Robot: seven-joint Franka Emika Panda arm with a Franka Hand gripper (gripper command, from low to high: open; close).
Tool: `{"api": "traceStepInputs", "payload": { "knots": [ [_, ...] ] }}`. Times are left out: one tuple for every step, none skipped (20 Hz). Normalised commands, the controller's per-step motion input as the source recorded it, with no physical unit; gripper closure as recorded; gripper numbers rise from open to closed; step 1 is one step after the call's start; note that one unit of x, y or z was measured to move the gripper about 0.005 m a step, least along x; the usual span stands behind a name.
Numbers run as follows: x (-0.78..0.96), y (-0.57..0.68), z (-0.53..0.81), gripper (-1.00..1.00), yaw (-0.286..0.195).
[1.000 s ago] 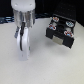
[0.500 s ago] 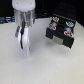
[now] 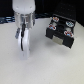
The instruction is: Open the kcup holder, insert the kcup into the holder, and close the kcup holder
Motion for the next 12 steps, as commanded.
{"api": "traceStepInputs", "payload": {
  "knots": [
    [-0.41, 0.08, -0.04, -1.00, -0.007],
    [-0.31, 0.01, -0.01, -1.00, -0.019],
    [-0.26, 0.00, 0.00, -1.00, -0.017],
    [-0.01, 0.00, 0.00, -1.00, 0.000],
    [-0.07, -0.06, -0.29, -1.00, -0.170],
    [-0.07, -0.06, -0.29, -1.00, -0.171],
    [-0.07, -0.07, -0.27, -1.00, -0.167],
    [-0.05, -0.10, -0.29, -1.00, -0.179],
    [-0.04, -0.11, -0.30, -1.00, -0.183],
    [-0.02, -0.13, -0.31, -1.00, -0.194],
    [0.00, -0.15, -0.31, -1.00, -0.214],
    [-0.01, -0.15, -0.31, -1.00, -0.214]
  ]
}}
